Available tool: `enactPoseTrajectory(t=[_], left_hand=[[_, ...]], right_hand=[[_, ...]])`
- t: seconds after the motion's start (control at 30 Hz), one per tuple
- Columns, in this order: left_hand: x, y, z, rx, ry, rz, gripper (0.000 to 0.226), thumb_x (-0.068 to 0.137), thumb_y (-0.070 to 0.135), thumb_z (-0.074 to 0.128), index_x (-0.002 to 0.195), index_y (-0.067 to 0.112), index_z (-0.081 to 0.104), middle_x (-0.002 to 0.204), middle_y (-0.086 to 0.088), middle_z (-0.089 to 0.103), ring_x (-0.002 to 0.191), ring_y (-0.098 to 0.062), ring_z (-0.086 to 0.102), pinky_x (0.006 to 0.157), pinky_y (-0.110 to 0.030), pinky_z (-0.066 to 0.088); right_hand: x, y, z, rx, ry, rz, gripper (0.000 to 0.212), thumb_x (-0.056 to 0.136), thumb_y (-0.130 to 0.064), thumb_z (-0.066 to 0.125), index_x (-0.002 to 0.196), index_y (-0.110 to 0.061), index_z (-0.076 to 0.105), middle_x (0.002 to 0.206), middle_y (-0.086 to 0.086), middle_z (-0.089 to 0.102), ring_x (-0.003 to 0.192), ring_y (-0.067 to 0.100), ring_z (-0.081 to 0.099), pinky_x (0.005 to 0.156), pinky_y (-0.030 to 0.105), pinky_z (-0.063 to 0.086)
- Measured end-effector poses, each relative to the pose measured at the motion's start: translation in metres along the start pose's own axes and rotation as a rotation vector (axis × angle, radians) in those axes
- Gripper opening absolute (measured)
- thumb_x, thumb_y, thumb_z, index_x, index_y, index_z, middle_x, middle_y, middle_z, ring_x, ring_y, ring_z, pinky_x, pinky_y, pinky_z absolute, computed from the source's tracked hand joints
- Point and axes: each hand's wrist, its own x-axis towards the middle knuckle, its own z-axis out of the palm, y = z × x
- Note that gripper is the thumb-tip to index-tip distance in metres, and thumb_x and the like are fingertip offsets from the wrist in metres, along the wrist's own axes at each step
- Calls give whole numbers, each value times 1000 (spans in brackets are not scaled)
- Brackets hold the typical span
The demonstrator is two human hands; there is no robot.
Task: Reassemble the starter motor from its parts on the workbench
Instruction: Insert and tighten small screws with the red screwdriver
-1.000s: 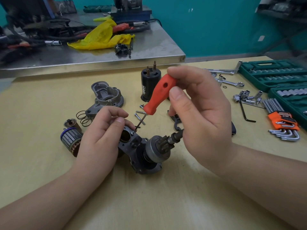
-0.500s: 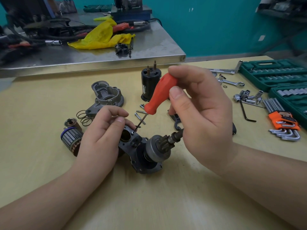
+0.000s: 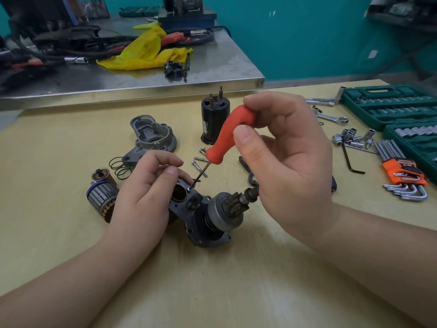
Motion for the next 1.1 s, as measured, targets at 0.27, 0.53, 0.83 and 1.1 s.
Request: enactPoseTrajectory(t=[0.27,0.53,0.83,1.1], left_hand=[[0,-3,0,3,-4,1,17,100,36,51,105,38,68,98,-2,80,95,-30,76,82,-65,63],[0,-2,0,2,4,2,17,99,35,52,103,39,68,98,-3,80,96,-34,74,84,-69,61],[1,-5,0,-1,-2,0,17,99,36,52,103,41,67,98,-2,80,93,-30,76,74,-53,64],[0,-1,-1,11,4,1,16,96,43,53,105,41,66,99,-2,80,95,-35,74,82,-70,61]], right_hand=[[-2,-2,0,17,12,27,24,103,2,54,123,-12,58,104,6,62,89,19,60,73,28,54],[1,-2,1,-8,8,6,24,99,-4,65,116,-21,58,103,12,64,99,37,65,67,59,55],[-1,1,1,31,2,29,22,101,-2,60,119,-15,58,106,19,65,98,44,67,70,54,56],[1,0,0,7,2,3,24,101,-9,59,122,-20,60,107,11,66,98,22,62,71,38,55]])
